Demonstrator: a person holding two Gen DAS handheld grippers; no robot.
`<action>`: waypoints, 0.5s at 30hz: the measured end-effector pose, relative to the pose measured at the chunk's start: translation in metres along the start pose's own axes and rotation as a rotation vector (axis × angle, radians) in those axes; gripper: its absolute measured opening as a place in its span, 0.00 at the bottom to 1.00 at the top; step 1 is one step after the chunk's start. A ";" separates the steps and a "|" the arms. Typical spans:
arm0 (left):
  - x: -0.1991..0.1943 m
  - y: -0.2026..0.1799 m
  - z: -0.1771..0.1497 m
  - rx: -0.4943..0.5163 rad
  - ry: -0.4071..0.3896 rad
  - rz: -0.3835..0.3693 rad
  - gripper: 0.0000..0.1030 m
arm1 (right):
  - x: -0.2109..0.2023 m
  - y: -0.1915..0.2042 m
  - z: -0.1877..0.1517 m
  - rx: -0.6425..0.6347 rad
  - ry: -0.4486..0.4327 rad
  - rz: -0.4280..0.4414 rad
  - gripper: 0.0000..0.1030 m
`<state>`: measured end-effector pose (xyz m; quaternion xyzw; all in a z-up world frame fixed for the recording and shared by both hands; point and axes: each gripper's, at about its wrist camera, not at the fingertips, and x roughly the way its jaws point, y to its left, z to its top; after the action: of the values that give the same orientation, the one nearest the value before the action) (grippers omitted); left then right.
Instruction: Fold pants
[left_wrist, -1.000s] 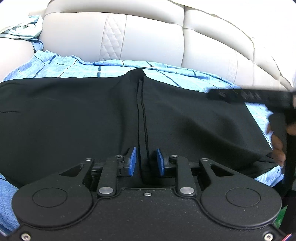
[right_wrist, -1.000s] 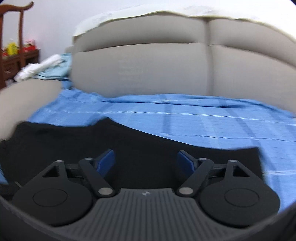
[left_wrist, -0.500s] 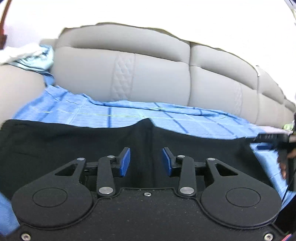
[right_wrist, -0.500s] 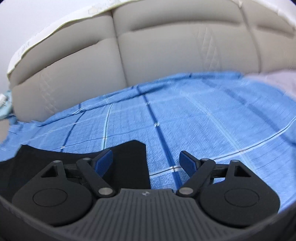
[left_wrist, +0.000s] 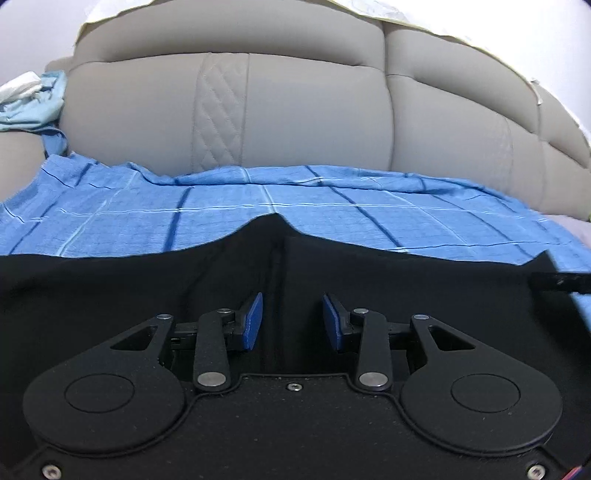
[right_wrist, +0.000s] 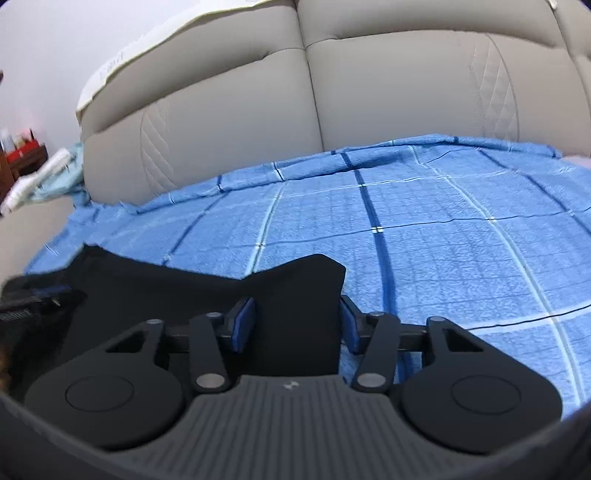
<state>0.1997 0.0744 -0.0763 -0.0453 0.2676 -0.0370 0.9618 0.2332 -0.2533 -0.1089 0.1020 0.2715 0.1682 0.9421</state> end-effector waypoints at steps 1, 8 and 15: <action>0.001 0.000 -0.001 0.003 -0.005 0.006 0.34 | 0.003 -0.004 0.002 0.014 0.000 0.015 0.51; -0.002 -0.009 -0.008 0.052 -0.042 0.044 0.36 | 0.006 -0.023 0.007 0.149 -0.007 0.016 0.09; 0.008 -0.014 0.002 0.033 -0.030 0.062 0.36 | 0.004 -0.001 0.026 0.041 -0.115 -0.063 0.08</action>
<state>0.2067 0.0594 -0.0772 -0.0218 0.2538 -0.0107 0.9669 0.2509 -0.2551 -0.0892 0.1223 0.2236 0.1268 0.9586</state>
